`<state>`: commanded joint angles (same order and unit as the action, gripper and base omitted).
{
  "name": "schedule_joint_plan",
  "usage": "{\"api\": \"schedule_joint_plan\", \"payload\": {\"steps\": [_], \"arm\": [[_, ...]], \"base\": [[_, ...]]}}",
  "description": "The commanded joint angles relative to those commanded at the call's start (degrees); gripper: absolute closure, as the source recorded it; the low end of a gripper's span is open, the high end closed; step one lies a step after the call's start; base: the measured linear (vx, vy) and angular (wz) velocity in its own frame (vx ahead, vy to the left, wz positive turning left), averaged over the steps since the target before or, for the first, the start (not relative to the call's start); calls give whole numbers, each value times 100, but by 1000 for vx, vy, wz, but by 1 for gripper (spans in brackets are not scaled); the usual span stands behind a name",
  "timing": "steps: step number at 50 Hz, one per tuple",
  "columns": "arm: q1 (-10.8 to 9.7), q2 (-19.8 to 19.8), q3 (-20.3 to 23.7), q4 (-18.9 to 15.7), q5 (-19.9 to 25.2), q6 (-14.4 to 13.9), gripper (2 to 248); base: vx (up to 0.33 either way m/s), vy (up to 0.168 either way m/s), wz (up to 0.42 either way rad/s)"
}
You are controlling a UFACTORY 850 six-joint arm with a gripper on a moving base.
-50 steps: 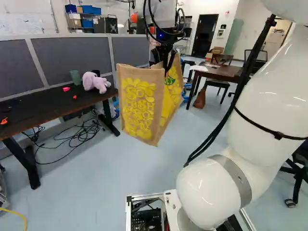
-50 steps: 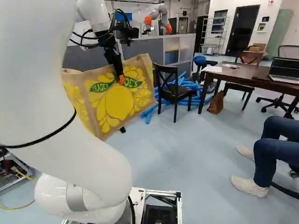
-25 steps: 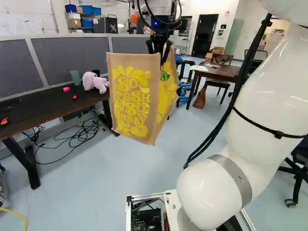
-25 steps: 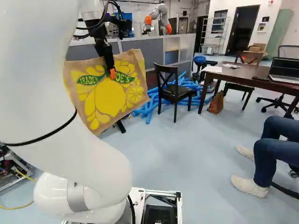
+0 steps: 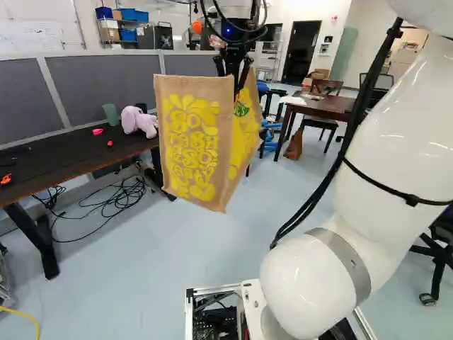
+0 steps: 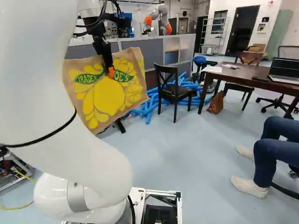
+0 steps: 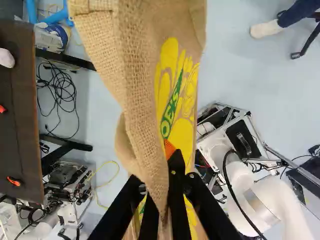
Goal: Pick up the bag on the ground and place it on the table
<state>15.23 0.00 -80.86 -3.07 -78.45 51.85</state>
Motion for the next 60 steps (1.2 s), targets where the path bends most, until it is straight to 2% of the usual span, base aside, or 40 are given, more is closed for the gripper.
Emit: {"api": "schedule_joint_plan", "payload": {"steps": [21,60], "arm": [[0,0,0,0,0,0,228],[0,0,0,0,0,0,228]], "base": [[0,39,191],[1,77,369]]}}
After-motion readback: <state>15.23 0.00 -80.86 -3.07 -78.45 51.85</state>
